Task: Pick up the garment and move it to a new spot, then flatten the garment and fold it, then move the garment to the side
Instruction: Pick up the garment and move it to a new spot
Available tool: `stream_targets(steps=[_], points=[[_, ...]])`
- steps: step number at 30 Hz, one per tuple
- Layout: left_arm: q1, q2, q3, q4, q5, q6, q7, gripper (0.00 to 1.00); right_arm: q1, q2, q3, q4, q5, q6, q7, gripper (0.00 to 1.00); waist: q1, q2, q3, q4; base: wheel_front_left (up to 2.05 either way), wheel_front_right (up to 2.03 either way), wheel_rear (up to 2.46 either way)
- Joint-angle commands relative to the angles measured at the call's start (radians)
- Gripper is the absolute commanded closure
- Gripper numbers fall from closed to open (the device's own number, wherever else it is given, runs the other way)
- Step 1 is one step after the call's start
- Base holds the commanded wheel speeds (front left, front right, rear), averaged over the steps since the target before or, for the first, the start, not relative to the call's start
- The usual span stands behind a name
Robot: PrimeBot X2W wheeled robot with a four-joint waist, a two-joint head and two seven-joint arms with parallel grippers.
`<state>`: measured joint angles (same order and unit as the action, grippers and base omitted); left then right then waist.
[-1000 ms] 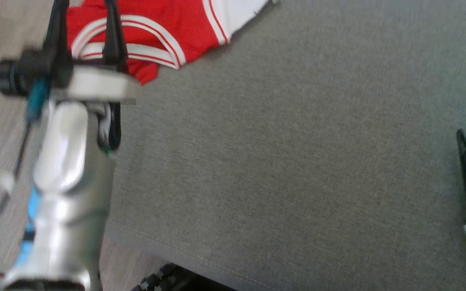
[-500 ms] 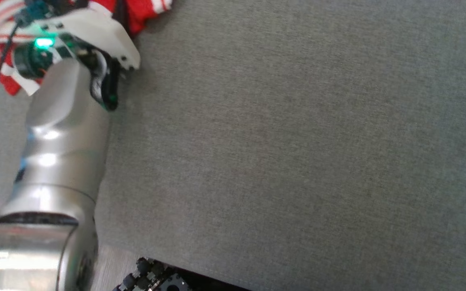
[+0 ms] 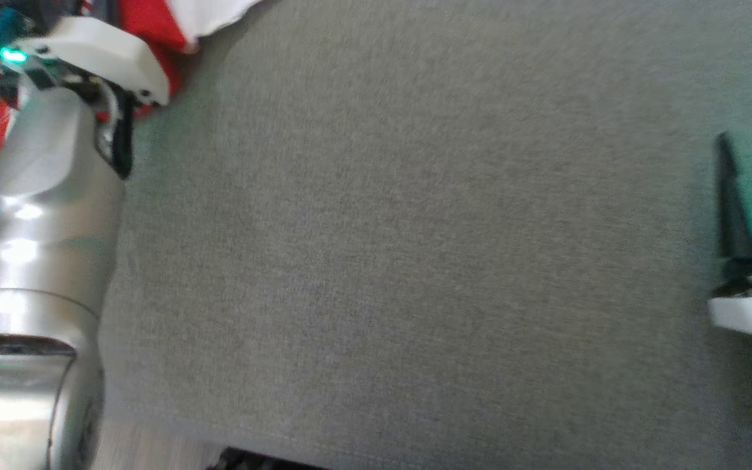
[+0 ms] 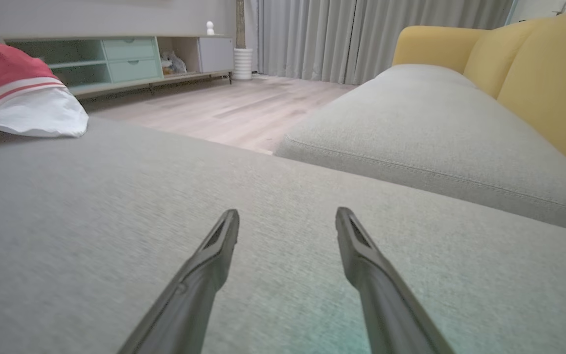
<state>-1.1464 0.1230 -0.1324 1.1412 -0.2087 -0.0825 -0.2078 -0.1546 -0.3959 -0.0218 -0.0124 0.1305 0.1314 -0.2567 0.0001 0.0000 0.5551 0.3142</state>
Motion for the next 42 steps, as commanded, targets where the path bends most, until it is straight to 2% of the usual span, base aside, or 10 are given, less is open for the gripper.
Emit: stream_targets(steps=[1,6,12,18,24,29,37,38,39,42], points=[[-0.047,0.075,0.000,-0.049,0.017,-0.006,-0.017,1.00,0.018,0.020,0.037,-0.013,-0.004,-0.001,-0.004,0.00,-0.0001,0.0000,-0.129,-0.063,0.00,0.00,0.00],[-0.075,0.122,-0.071,-0.137,0.074,-0.025,-0.019,1.00,0.030,0.128,0.088,0.014,-0.001,-0.001,-0.005,0.00,-0.0001,0.0000,-0.303,-0.153,0.00,0.00,0.00],[-0.075,0.137,-0.140,-0.301,0.081,-0.042,0.048,1.00,0.085,0.207,0.126,0.009,-0.028,-0.001,-0.005,0.00,-0.0001,0.0000,-0.463,-0.278,0.00,0.00,0.00],[0.042,0.138,-0.226,-0.572,0.030,-0.047,0.157,1.00,0.124,0.238,0.135,0.013,-0.048,-0.001,-0.005,0.00,-0.0001,0.0000,-0.518,-0.432,0.00,0.00,0.00],[0.241,0.110,-0.318,-0.739,0.026,-0.045,0.212,1.00,0.112,0.254,0.148,0.009,-0.045,-0.001,-0.005,0.00,-0.0001,0.0000,-0.497,-0.541,0.00,0.00,0.00],[0.406,0.072,-0.432,-0.726,0.052,-0.045,0.180,1.00,0.089,0.264,0.157,0.003,-0.039,-0.001,-0.005,0.00,-0.0001,0.0000,-0.426,-0.604,0.00,0.00,0.00],[0.513,-0.032,-0.546,-0.493,0.051,-0.033,0.036,1.00,0.026,0.289,0.190,0.003,-0.042,-0.001,-0.005,0.00,-0.0001,0.0000,-0.291,-0.630,0.00,0.00,0.00],[0.513,-0.042,-0.552,-0.466,0.050,-0.026,0.020,0.59,0.022,0.291,0.190,0.004,-0.044,-0.001,-0.005,0.00,-0.0001,0.0000,-0.283,-0.625,0.00,0.00,0.00],[0.511,-0.050,-0.556,-0.447,0.047,-0.017,0.001,0.00,0.021,0.292,0.188,0.005,-0.045,-0.001,-0.005,0.00,-0.0001,0.0000,-0.277,-0.618,0.00,0.00,0.00],[0.512,-0.062,-0.556,-0.428,0.034,0.008,-0.029,0.00,0.023,0.295,0.180,0.009,-0.046,-0.001,-0.005,0.00,-0.0001,0.0000,-0.275,-0.599,0.00,0.00,0.00]])
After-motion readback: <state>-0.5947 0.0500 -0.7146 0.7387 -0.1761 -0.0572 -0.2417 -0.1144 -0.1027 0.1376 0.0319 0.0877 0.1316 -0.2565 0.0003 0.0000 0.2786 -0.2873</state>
